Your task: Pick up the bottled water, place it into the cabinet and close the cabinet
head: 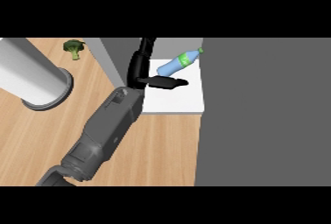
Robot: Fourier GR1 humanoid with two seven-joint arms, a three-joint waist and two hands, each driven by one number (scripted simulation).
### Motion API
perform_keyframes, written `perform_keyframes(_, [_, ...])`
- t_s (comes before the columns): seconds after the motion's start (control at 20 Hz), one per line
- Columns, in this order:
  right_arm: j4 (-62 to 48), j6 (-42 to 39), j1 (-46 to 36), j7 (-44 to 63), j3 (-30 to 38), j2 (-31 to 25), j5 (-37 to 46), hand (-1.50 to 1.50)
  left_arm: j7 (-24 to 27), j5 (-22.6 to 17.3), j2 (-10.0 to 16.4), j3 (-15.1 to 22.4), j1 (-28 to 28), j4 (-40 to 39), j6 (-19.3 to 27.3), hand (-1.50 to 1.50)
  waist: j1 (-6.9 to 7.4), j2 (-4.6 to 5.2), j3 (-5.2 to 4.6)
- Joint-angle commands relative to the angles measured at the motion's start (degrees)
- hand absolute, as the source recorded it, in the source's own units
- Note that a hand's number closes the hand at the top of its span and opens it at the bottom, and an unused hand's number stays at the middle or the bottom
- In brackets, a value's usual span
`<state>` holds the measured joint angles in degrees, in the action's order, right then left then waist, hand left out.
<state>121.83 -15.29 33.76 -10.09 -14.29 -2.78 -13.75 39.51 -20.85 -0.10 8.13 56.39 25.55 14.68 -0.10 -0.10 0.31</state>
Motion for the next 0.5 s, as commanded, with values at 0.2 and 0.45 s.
perform_keyframes(0.2, [0.5,-0.1,1.7,-1.2,0.9,-0.7,0.0,-1.5,-7.2,-4.1,0.1,2.5,-14.5,18.8,-1.6,-1.5,2.56,-1.07,-0.27])
perform_keyframes(0.45, [2.0,0.1,3.1,-0.3,-1.0,-0.5,0.0,-1.5,-11.4,-4.6,1.9,7.3,-23.9,34.1,-0.2,-1.5,3.14,-1.26,-0.26])
